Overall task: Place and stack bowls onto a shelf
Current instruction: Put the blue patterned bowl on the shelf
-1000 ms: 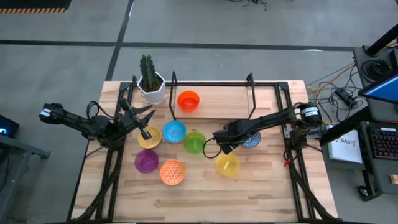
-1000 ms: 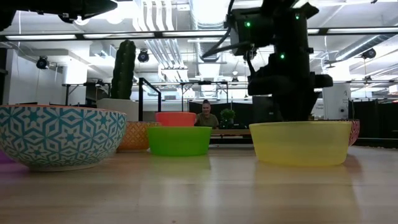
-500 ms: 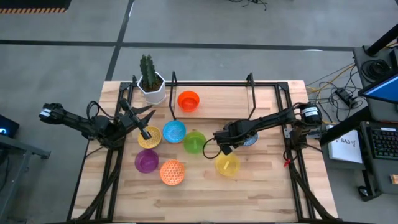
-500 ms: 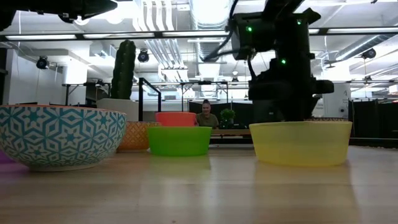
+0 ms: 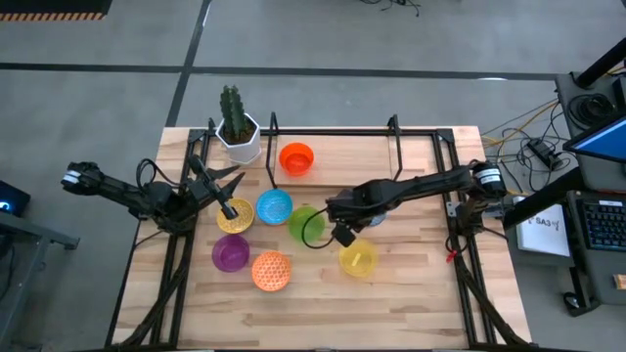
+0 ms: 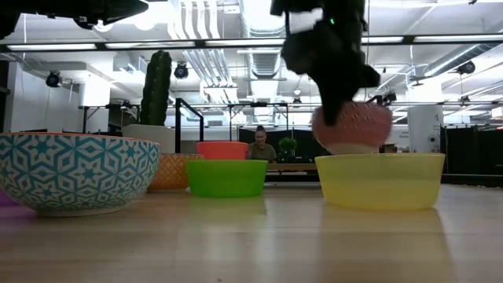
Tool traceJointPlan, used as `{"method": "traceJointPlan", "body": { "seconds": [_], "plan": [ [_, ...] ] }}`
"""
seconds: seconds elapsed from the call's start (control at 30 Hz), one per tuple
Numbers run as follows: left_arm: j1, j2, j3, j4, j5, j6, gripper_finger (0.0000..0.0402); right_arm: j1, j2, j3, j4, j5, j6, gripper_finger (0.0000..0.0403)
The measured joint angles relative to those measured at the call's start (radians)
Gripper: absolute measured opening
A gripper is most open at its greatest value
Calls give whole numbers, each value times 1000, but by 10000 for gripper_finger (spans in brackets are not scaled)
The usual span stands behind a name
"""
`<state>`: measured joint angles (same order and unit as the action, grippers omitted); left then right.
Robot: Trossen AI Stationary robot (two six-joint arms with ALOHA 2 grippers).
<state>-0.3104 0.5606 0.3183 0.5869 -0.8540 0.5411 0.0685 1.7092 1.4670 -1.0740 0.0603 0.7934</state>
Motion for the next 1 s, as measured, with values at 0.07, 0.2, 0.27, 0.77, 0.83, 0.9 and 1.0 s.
{"method": "traceJointPlan", "body": {
  "seconds": [0.07,0.2,0.27,0.77,0.83,0.9,1.0],
  "plan": [
    [0,0,0,0,0,0,77,0,0,38,2,1,-37,14],
    [0,0,0,0,0,0,77,-1,0,103,10,28,-120,14],
    [0,0,0,0,0,0,77,-4,0,125,13,58,-162,13],
    [0,0,0,3,0,0,77,-154,3,173,14,199,-402,13],
    [0,0,0,4,0,0,77,-193,3,165,15,211,-433,13],
    [0,0,0,4,0,0,77,-236,3,156,17,210,-462,13],
    [0,0,0,4,0,0,77,-303,3,136,36,209,-497,13]
  ]
}}
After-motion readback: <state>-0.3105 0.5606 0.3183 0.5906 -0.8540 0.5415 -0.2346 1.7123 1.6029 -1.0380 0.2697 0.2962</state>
